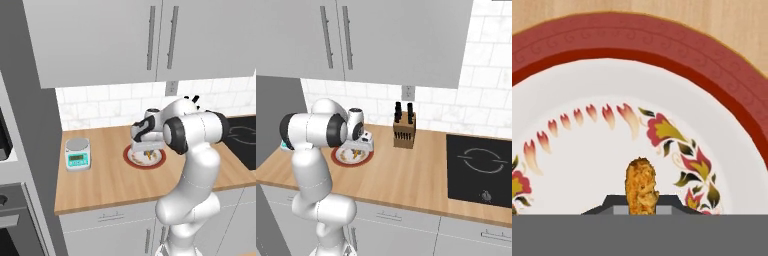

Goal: Pick up the knife from the drawer and place it on the cutting board. Then place the meat from the plate to the cutting board.

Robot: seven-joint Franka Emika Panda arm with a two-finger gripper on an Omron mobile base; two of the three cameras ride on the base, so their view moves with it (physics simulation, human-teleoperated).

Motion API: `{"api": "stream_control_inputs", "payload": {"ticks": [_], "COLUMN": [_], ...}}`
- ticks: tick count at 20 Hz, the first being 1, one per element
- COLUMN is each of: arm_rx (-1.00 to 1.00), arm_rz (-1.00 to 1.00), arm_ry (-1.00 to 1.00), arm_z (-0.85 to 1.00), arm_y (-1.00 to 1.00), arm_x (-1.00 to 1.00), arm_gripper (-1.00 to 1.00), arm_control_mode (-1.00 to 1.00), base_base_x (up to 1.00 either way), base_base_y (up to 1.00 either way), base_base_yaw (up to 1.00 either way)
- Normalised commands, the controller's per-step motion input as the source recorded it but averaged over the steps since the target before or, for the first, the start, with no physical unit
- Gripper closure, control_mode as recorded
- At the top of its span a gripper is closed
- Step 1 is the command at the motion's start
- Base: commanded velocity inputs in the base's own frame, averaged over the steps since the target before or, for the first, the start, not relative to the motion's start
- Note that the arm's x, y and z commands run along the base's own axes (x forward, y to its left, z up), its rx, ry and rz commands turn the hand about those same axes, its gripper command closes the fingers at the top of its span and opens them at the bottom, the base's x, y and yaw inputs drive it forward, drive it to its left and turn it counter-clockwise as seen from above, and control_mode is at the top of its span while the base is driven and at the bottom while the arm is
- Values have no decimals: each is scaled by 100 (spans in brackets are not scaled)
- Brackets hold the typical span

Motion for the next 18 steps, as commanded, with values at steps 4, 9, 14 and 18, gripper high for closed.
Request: {"api": "stream_control_inputs", "payload": {"ticks": [4,9,14,18], "arm_rx": [3,3,3,2], "arm_rz": [0,0,-1,-2], "arm_ry": [-2,-2,0,0], "arm_z": [29,36,40,42], "arm_y": [0,-3,-23,-23], "arm_x": [-54,-57,-53,-57], "arm_gripper": [100,100,100,100], "arm_control_mode": [-100,-100,-100,-100], "base_base_x": [0,0,0,0], "base_base_y": [0,0,0,0], "base_base_yaw": [0,0,0,0]}}
